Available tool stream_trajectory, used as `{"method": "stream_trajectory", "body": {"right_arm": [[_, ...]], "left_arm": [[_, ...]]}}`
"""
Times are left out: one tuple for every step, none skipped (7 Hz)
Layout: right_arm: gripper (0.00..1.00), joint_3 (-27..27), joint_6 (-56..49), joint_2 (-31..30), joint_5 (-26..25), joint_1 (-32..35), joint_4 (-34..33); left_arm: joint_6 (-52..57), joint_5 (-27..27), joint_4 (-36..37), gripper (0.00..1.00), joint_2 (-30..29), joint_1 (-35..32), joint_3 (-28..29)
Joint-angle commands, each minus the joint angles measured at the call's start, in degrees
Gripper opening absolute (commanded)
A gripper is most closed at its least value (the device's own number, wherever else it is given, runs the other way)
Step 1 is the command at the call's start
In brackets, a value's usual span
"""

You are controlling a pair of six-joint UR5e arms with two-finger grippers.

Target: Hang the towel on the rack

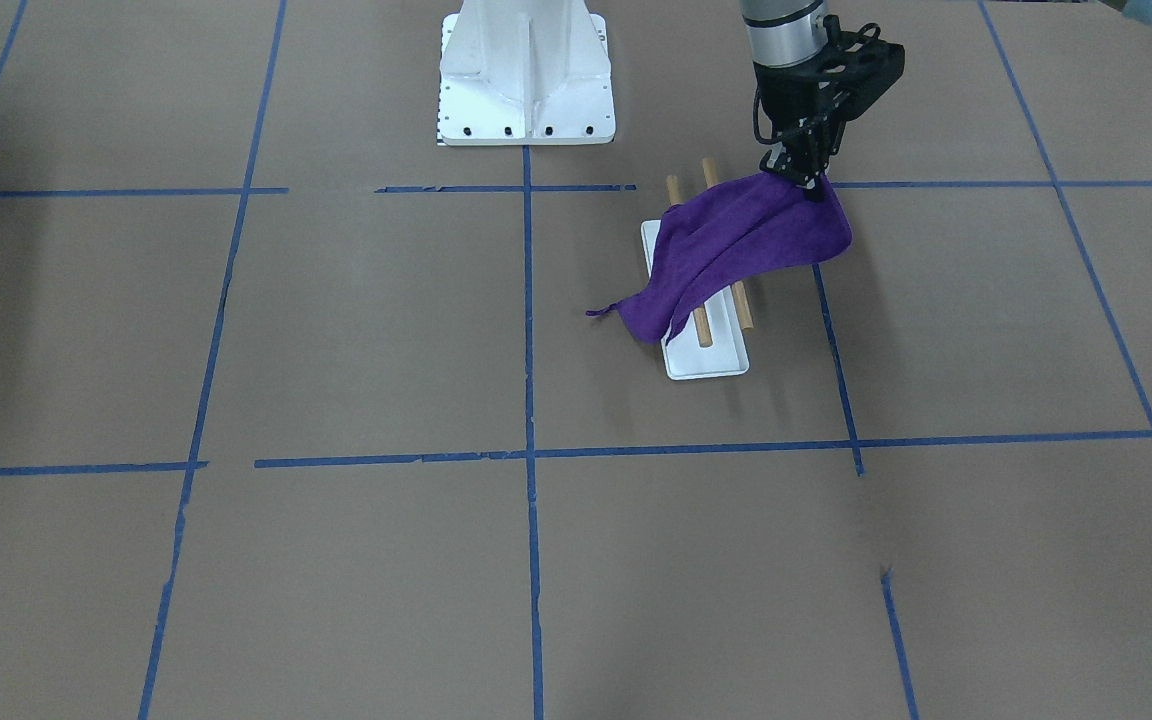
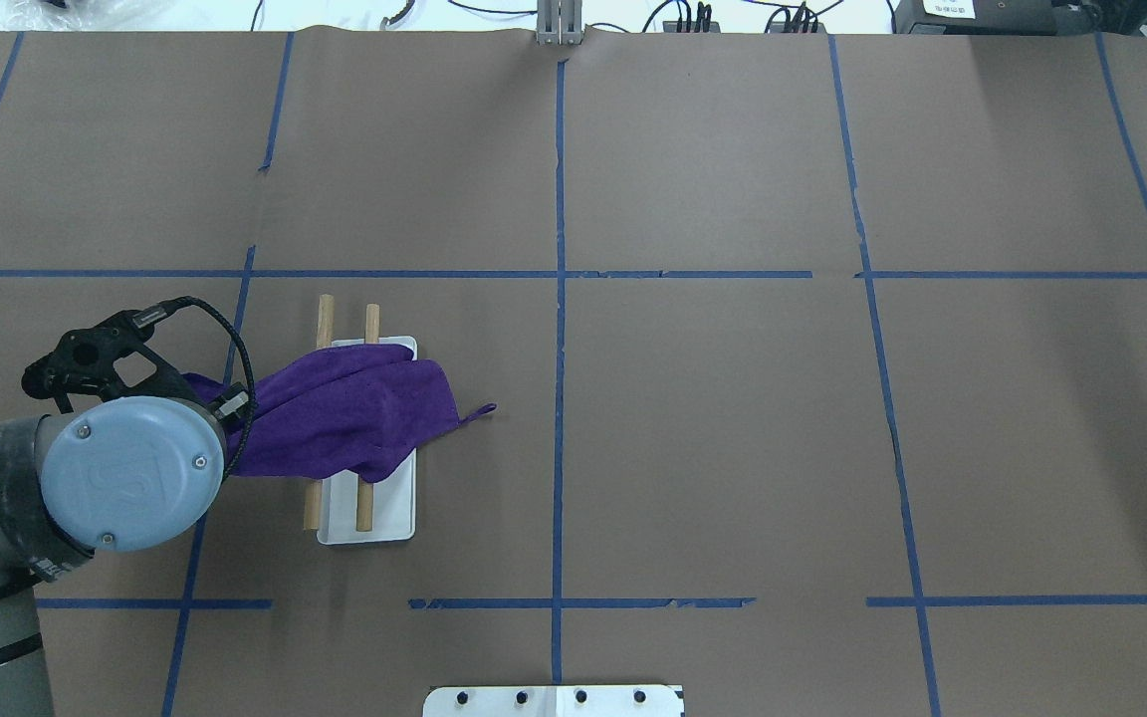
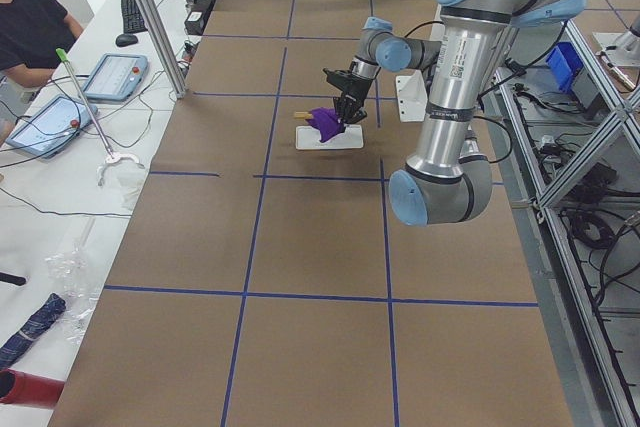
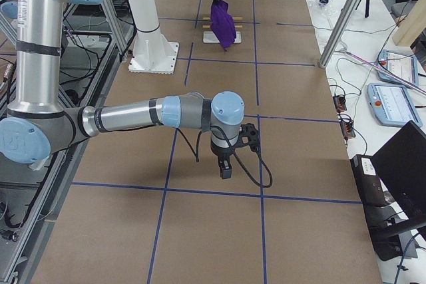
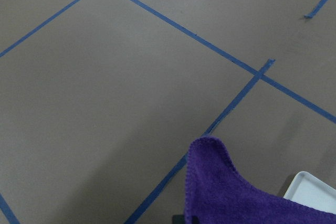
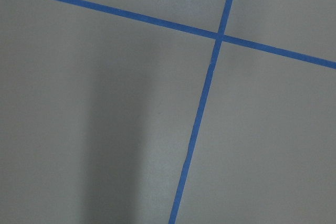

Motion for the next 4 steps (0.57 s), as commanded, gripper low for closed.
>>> {"method": "stream_trajectory", "body": {"right_arm": [[1.00, 0.04, -0.04, -0.08, 0.00, 0.00, 0.00], [1.00, 0.04, -0.04, -0.08, 0.00, 0.00, 0.00], [1.00, 0.04, -0.04, -0.08, 0.00, 0.00, 0.00], [1.00, -0.05, -0.13, -0.08, 0.00, 0.00, 0.00]], "left_arm": [[0.18, 0.00, 0.59, 0.56, 0.33, 0.43, 0.06], [0.27, 0.00, 0.69, 1.00, 0.33, 0.61, -0.12], [2.70, -0.08, 0.69, 1.00, 0.24, 0.43, -0.55], [5.25, -0.26, 0.69, 1.00, 0.24, -0.09, -0.99]]}}
